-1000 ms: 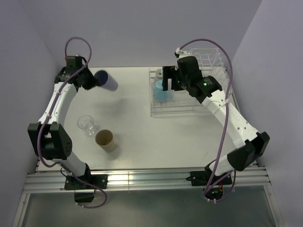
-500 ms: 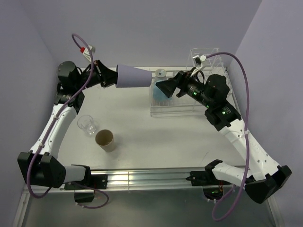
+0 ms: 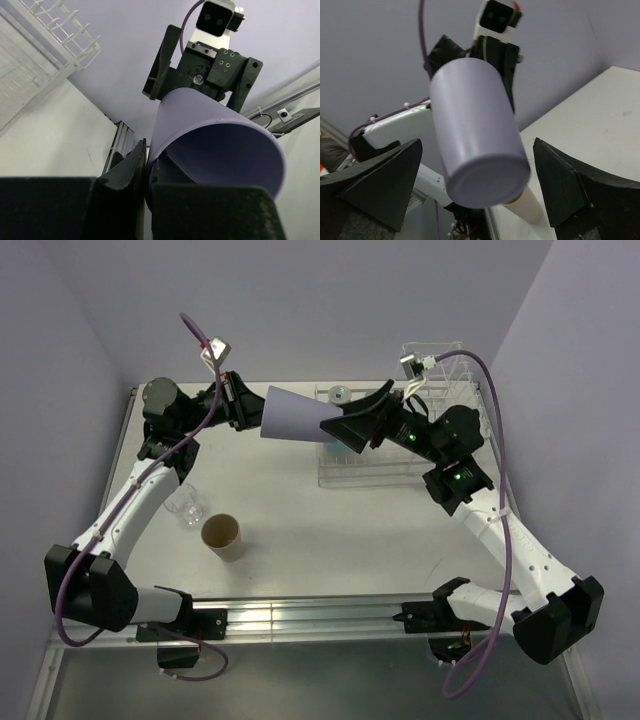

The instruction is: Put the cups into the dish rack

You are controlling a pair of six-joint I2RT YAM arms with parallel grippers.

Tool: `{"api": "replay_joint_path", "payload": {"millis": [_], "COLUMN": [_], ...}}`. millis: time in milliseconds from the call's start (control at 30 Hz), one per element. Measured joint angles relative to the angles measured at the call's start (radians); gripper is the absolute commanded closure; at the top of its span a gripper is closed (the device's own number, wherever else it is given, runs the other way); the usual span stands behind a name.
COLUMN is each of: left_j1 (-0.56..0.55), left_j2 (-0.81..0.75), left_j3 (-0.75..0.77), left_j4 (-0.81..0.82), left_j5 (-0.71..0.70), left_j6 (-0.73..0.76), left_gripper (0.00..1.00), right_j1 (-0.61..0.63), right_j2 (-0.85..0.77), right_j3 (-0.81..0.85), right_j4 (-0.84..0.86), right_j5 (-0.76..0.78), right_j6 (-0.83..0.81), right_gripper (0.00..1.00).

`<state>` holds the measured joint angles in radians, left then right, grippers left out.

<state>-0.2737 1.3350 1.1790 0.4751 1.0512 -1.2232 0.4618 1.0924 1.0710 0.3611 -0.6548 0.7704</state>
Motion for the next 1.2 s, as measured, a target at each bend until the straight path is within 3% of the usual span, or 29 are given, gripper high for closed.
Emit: {"api": "replay_joint_path", "payload": {"millis": [233, 533, 867, 967, 1000, 1033, 1067, 1100, 1167, 1200], "left_j1": [-0.027, -0.031, -0.044, -0.047, -0.047, -0.047, -0.047, -0.047, -0.047, -0.047], "left_j2": [0.026, 0.039, 0.058, 0.058, 0.058, 0.060, 0.061, 0.064, 0.066, 0.067], "left_j3": [0.000, 0.002, 0.002, 0.002, 0.002, 0.002, 0.002, 0.002, 0.002, 0.002], "left_j4": [0.030, 0.042, 0.052, 0.060, 0.061, 0.062, 0.063, 0.064, 0.062, 0.060], "left_j5": [-0.001, -0.002, -0.002, -0.001, 0.000, -0.001, -0.001, -0.001, -0.002, -0.003], "left_j6": [-0.019, -0.020, -0.027, -0.030, -0.031, -0.031, -0.031, -0.031, -0.029, -0.027], "left_gripper": [1.00, 1.00, 1.00, 1.00, 1.00, 1.00, 0.97, 0.86, 0.83, 0.76], "right_j1": [0.000, 0.015, 0.027, 0.029, 0.030, 0.030, 0.031, 0.031, 0.031, 0.031], "right_j2": [0.044, 0.045, 0.045, 0.045, 0.045, 0.045, 0.045, 0.045, 0.045, 0.045], "right_j3": [-0.004, -0.037, -0.037, -0.037, -0.037, -0.037, -0.037, -0.037, -0.037, -0.034], "right_j4": [0.140, 0.125, 0.094, 0.089, 0.089, 0.089, 0.087, 0.084, 0.076, 0.069], "right_j5": [-0.065, -0.073, -0.061, -0.056, -0.054, -0.053, -0.052, -0.050, -0.046, -0.045], "right_j6": [0.105, 0.099, 0.079, 0.073, 0.075, 0.071, 0.070, 0.070, 0.069, 0.069], "right_gripper": [0.02, 0.04, 0.19, 0.36, 0.50, 0.56, 0.68, 0.75, 0.99, 1.00]}}
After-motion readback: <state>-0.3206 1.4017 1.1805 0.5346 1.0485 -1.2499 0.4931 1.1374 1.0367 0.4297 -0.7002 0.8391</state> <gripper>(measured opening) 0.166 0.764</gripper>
